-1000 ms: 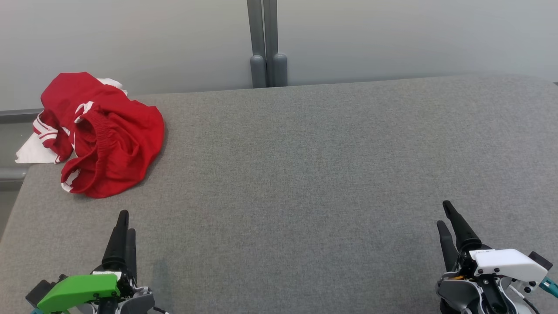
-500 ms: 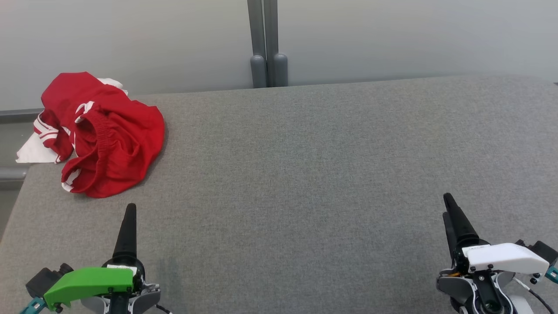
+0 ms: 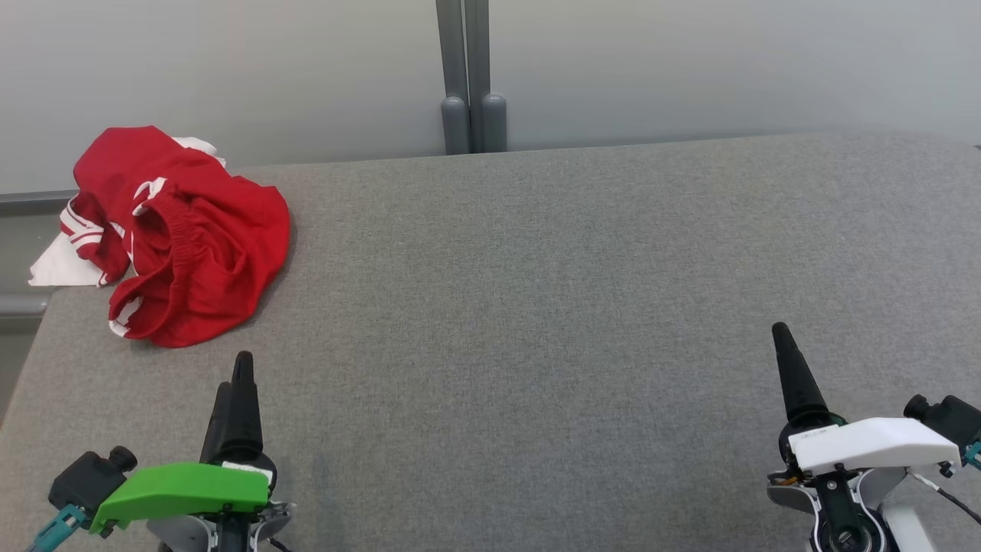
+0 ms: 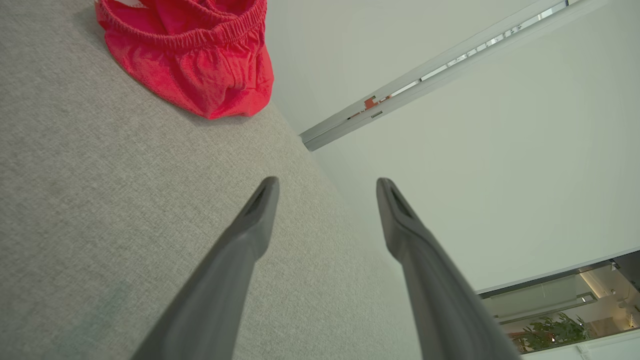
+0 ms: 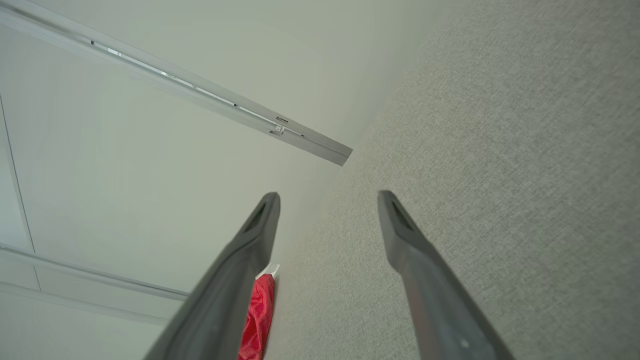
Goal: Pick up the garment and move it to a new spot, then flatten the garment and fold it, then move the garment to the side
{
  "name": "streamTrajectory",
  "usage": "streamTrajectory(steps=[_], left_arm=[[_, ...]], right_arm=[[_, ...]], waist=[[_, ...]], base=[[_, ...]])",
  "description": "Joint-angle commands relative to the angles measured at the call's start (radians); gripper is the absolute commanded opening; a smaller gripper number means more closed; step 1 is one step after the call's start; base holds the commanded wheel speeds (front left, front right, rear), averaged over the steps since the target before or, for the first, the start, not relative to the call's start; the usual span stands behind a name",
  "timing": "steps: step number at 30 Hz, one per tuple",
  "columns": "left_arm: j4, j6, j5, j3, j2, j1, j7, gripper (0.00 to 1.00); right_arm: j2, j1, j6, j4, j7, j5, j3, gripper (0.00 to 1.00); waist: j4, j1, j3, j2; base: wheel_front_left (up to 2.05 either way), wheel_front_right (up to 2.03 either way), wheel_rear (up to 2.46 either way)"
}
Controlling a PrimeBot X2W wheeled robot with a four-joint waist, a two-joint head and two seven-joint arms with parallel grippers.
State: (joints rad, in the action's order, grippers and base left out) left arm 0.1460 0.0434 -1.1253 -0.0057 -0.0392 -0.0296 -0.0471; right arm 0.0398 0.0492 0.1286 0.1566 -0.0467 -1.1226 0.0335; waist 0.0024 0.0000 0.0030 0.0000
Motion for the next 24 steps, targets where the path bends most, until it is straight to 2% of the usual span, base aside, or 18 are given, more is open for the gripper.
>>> streamTrajectory(steps=[1, 15, 24], left_arm=[[-0.021, -0.005, 0.042, -0.004, -0.007, -0.001, -0.011, 1.00], [-0.037, -0.014, 0.324, -0.023, -0.009, 0.032, -0.057, 1.00], [-0.046, -0.018, 0.462, -0.036, -0.010, 0.050, -0.082, 1.00]], right_arm=[[0.006, 0.000, 0.002, -0.024, -0.011, 0.048, -0.008, 1.00], [0.008, -0.028, 0.003, -0.066, -0.057, 0.321, -0.047, 1.00], [0.008, -0.039, 0.003, -0.084, -0.083, 0.460, -0.060, 1.00]], waist=[[0.000, 0.0000, 0.000, 0.0000], [-0.001, 0.0000, -0.004, 0.0000], [0.000, 0.0000, -0.008, 0.0000]], base=[[0.00, 0.00, 0.00], [0.00, 0.00, 0.00], [0.00, 0.00, 0.00]])
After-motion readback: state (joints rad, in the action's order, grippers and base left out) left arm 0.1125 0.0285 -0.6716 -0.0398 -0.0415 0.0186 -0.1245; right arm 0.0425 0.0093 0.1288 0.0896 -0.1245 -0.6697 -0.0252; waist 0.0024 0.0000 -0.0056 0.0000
